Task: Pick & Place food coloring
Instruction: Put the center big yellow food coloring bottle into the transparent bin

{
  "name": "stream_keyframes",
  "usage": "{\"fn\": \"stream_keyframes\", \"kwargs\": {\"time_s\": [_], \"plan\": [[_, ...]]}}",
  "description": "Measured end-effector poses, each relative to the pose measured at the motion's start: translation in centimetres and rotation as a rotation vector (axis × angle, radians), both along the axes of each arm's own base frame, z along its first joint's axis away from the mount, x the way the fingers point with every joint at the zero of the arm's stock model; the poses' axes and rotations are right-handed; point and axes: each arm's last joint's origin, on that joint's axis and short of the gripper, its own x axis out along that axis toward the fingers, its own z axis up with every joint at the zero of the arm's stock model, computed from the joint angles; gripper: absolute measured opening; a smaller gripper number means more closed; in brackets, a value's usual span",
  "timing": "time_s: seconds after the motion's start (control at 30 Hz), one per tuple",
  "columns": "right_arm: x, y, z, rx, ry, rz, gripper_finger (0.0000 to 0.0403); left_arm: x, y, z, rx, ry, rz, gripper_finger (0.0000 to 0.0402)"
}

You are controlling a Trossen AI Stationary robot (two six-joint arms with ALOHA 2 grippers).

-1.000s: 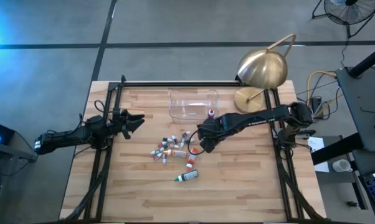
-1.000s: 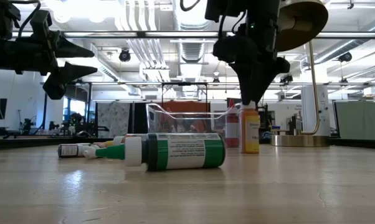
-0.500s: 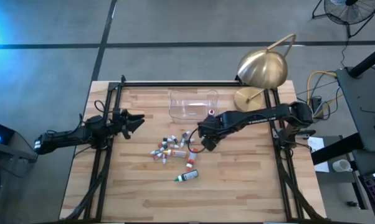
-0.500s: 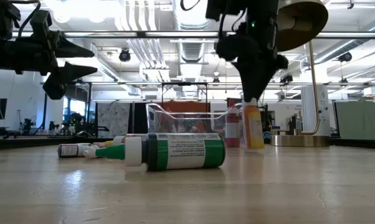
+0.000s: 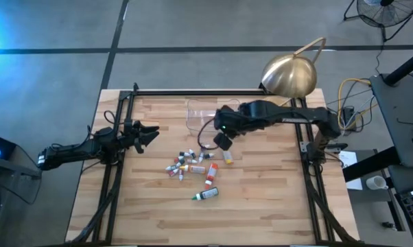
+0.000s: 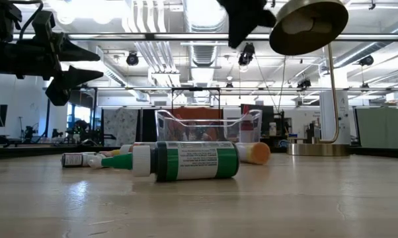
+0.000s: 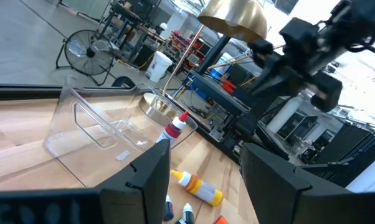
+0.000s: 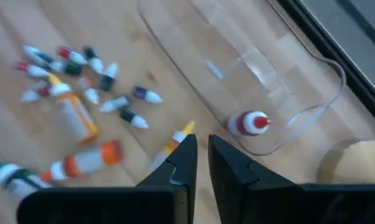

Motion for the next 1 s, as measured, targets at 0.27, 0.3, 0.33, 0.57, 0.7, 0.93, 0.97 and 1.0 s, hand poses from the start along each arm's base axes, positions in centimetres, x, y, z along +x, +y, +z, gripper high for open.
{"fn": "stream_keyframes", "kwargs": {"time_s": [0.27, 0.3, 0.33, 0.57, 0.7, 0.93, 0.97, 1.0], "plan": [[1.6, 0.8, -5.8, 0.250, 0.228, 0.094, 0.0090, 0.0, 0.0, 0.0, 0.000, 0.000, 0.000, 0.0167], [1.8, 1.0, -6.9, 0.254, 0.265, 0.093, 0.0103, 0.0, 0.0, 0.0, 0.000, 0.000, 0.000, 0.0167], [1.9, 1.3, -7.8, 0.256, 0.297, 0.089, 0.0117, 0.0, 0.0, 0.0, 0.000, 0.000, 0.000, 0.0167], [3.3, 2.2, -14.4, 0.290, 0.364, 0.042, 0.0209, 0.0, 0.0, 0.0, 0.000, 0.001, 0.000, 0.0167], [3.7, 2.2, -16.0, 0.286, 0.313, -0.033, 0.0242, 0.0, 0.0, 0.0, 0.000, 0.001, -0.001, 0.0167], [3.4, 0.9, -18.1, 0.253, 0.218, -0.297, 0.0270, 0.0, 0.0, 0.0, 0.000, 0.001, 0.000, 0.0167], [3.5, 0.7, -18.6, 0.258, 0.207, -0.313, 0.0271, 0.0, 0.0, 0.0, 0.000, 0.001, 0.000, 0.0167], [3.6, 0.6, -19.0, 0.271, 0.190, -0.317, 0.0271, 0.0, 0.0, 0.0, 0.000, 0.001, 0.000, 0.0167]]}}
